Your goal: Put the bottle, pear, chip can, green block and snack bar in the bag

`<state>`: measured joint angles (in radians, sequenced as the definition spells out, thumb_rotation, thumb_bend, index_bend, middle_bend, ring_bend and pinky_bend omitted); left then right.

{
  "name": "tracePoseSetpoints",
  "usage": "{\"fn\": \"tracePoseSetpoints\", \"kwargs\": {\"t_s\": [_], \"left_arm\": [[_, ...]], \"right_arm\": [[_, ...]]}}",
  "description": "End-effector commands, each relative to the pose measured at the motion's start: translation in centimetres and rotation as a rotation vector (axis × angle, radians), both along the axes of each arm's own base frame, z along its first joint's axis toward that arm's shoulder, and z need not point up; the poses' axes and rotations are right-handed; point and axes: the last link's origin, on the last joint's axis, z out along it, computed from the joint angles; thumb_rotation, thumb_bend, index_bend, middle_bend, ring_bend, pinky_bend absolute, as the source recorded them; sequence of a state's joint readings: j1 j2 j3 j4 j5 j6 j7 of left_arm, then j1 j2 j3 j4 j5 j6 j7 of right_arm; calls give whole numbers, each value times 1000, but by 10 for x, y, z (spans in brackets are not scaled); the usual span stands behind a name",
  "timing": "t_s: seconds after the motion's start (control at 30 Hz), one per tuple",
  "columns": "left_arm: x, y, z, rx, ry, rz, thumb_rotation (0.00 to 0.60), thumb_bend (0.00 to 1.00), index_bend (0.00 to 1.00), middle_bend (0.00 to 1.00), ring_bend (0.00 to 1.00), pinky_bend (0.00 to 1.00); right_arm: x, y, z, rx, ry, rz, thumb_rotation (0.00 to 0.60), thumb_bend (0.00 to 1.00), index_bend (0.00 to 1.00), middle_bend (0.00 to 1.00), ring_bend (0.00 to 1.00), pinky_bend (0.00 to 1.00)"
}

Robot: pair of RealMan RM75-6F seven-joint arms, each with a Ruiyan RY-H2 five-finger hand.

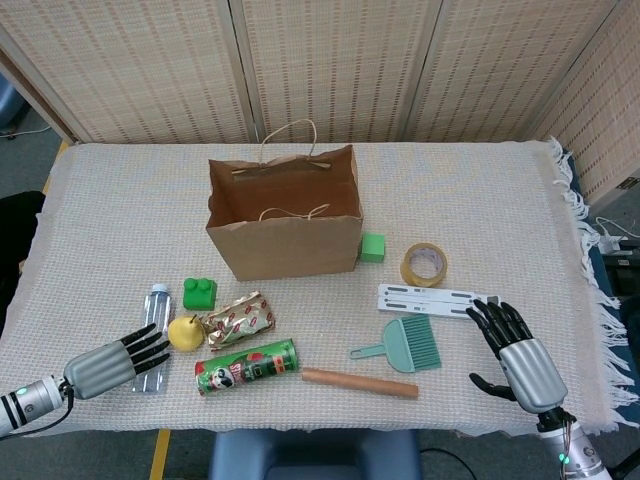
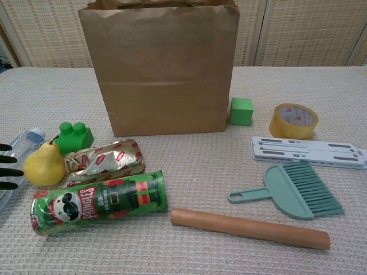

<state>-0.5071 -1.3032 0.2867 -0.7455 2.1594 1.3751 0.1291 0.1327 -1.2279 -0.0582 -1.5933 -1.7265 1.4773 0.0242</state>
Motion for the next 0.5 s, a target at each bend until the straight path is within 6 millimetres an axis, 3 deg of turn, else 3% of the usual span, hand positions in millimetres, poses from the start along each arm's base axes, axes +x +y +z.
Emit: {"fn": "tracePoseSetpoints", "kwargs": {"t_s": [0.03, 0.5], "left_arm": [[-3, 4, 2, 7, 12, 9, 600, 376, 0, 0, 0, 31], [-10, 10, -10, -36, 85, -6, 600, 382, 35, 0, 0, 71]], "right_arm": [[0, 0, 0, -1, -2, -1, 600, 66, 0, 0, 0, 0], [0, 0, -1, 8, -5, -8, 600, 67, 0, 0, 0, 0]]}}
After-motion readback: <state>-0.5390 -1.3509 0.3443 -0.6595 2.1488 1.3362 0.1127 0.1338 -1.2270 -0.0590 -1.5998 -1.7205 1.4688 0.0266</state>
